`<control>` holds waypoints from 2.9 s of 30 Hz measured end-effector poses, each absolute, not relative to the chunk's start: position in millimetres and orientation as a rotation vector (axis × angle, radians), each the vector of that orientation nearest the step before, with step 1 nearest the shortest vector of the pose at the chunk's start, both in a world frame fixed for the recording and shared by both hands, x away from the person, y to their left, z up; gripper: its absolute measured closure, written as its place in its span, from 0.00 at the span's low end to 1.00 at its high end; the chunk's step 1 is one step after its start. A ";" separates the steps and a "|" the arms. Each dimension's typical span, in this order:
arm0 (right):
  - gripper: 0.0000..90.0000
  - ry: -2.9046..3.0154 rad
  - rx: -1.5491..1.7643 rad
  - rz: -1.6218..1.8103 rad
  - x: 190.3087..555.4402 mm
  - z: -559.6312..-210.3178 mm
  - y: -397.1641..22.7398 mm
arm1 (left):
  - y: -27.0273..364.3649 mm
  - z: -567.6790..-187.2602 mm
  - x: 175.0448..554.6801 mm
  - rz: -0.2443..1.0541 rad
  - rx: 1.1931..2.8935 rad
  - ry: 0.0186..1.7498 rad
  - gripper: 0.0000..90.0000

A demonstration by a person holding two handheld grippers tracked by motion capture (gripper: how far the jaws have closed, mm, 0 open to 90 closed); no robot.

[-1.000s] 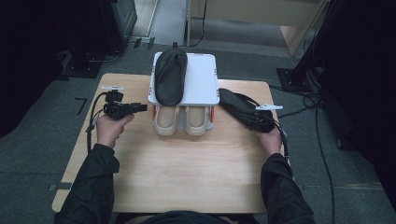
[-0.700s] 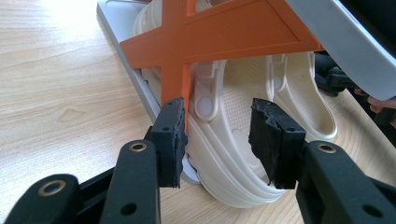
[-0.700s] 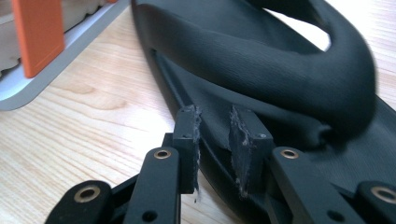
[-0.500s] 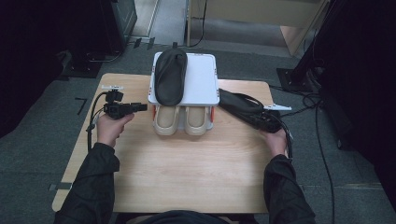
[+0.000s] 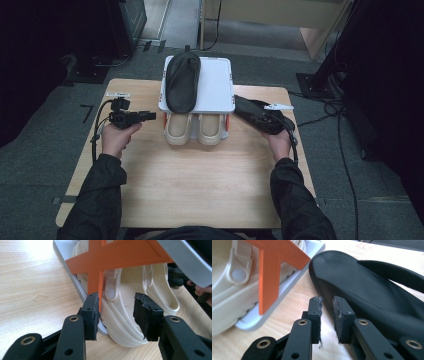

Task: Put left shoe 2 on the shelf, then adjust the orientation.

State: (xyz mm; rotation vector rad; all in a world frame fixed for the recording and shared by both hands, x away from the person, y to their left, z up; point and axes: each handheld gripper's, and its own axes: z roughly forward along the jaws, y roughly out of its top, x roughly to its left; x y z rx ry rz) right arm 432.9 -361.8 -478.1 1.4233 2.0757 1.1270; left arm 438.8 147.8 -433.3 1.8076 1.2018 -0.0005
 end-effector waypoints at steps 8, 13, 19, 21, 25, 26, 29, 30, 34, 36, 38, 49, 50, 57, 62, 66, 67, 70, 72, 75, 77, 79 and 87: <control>0.81 2.047 1.430 1.129 457.5 -475.3 -339.4 | 147.8 -437.9 439.2 -0.010 1.816 1.197 0.62; 0.81 1.949 1.386 1.164 468.0 -471.7 -331.3 | 150.6 -439.2 439.9 -0.024 1.809 1.198 0.62; 0.76 1.981 1.531 1.115 483.6 -481.8 -333.1 | 151.0 -442.0 440.2 -0.034 1.815 1.200 0.62; 0.72 2.003 1.555 1.088 485.0 -485.5 -332.5 | 151.4 -443.3 440.7 -0.036 1.817 1.203 0.62; 0.76 2.001 1.554 1.088 483.2 -486.2 -333.4 | 152.6 -444.7 440.9 -0.043 1.808 1.210 0.62; 0.78 2.012 1.538 1.075 482.5 -485.7 -333.9 | 153.0 -444.8 440.8 -0.043 1.809 1.209 0.62; 0.80 2.050 1.527 1.066 480.3 -484.6 -336.2 | 153.4 -445.0 440.2 -0.044 1.807 1.210 0.62; 0.82 2.057 1.518 1.065 479.0 -484.1 -336.9 | 153.4 -445.1 440.1 -0.045 1.807 1.211 0.62; 0.82 2.078 1.492 1.075 472.2 -484.3 -340.4 | 153.8 -445.8 439.7 -0.047 1.804 1.215 0.62; 0.82 2.089 1.484 1.083 468.3 -484.2 -342.1 | 154.1 -445.8 439.7 -0.046 1.798 1.217 0.62; 0.82 2.107 1.482 1.080 465.2 -483.5 -343.7 | 154.4 -445.6 439.5 -0.045 1.797 1.217 0.62; 0.83 2.118 1.478 1.141 443.0 -483.6 -360.2 | 154.1 -446.5 439.4 -0.046 1.803 1.218 0.62; 0.83 2.119 1.476 1.152 439.9 -483.3 -362.8 | 153.8 -446.6 439.4 -0.046 1.804 1.218 0.62; 0.85 2.160 1.456 1.112 426.6 -480.5 -370.7 | 152.6 -446.1 438.9 -0.049 1.801 1.218 0.62; 0.85 2.176 1.445 1.096 411.8 -479.3 -380.5 | 153.6 -446.4 439.2 -0.049 1.805 1.218 0.62; 0.85 2.185 1.442 1.099 401.2 -479.4 -384.2 | 154.0 -446.0 439.1 -0.049 1.796 1.219 0.62; 0.84 2.186 1.433 1.102 399.7 -479.5 -384.7 | 154.7 -445.9 439.3 -0.048 1.796 1.219 0.62; 0.78 2.169 1.445 1.119 395.6 -478.2 -385.1 | 155.4 -446.3 439.6 -0.047 1.789 1.223 0.62; 0.75 2.135 1.446 1.124 393.5 -475.6 -386.2 | 155.6 -446.6 439.8 -0.047 1.789 1.224 0.62; 0.71 2.070 1.471 1.137 391.7 -471.2 -392.2 | 155.9 -447.4 440.3 -0.051 1.793 1.225 0.62; 0.69 2.033 1.490 1.138 390.1 -468.7 -397.6 | 155.9 -447.6 440.5 -0.052 1.789 1.227 0.62; 0.65 1.999 1.509 1.141 388.9 -466.9 -401.7 | 156.1 -447.8 440.6 -0.054 1.789 1.226 0.62; 0.59 1.937 1.545 1.085 385.1 -464.7 -415.1 | 155.9 -448.2 440.7 -0.057 1.789 1.228 0.62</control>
